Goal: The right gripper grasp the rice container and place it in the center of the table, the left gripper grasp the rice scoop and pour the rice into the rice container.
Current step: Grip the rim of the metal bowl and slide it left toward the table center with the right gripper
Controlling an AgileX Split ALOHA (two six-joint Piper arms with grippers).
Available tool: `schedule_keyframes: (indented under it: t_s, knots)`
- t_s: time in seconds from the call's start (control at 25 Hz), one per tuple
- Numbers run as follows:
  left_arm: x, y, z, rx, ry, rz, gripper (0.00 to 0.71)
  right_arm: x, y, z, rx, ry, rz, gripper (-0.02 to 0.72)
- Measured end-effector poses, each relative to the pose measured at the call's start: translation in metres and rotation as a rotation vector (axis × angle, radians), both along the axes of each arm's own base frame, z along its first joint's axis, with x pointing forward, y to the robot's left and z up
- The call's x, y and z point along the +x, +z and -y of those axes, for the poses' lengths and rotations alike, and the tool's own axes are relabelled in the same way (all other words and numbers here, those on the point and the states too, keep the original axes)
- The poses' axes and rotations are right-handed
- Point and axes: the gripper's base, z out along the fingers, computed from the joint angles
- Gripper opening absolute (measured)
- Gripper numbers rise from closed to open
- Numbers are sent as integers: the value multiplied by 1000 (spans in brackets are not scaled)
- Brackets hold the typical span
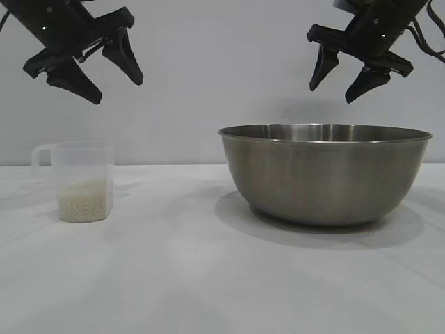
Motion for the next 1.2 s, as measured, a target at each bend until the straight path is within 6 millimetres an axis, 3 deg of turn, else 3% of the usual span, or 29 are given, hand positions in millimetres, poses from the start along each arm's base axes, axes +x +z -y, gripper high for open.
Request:
schedule_keyframes:
  t_s: [0.68, 0.92, 1.2]
  knots:
    - [-1, 0, 1, -3, -14, -8, 491, -4, 5, 5, 6, 14, -29, 441]
    - [-1, 0, 1, -3, -15, -9, 491, -24, 40, 28, 1, 54, -80, 441]
    - [-1, 0, 1, -3, -15, -9, 491, -52, 36, 30, -82, 216, -328, 441]
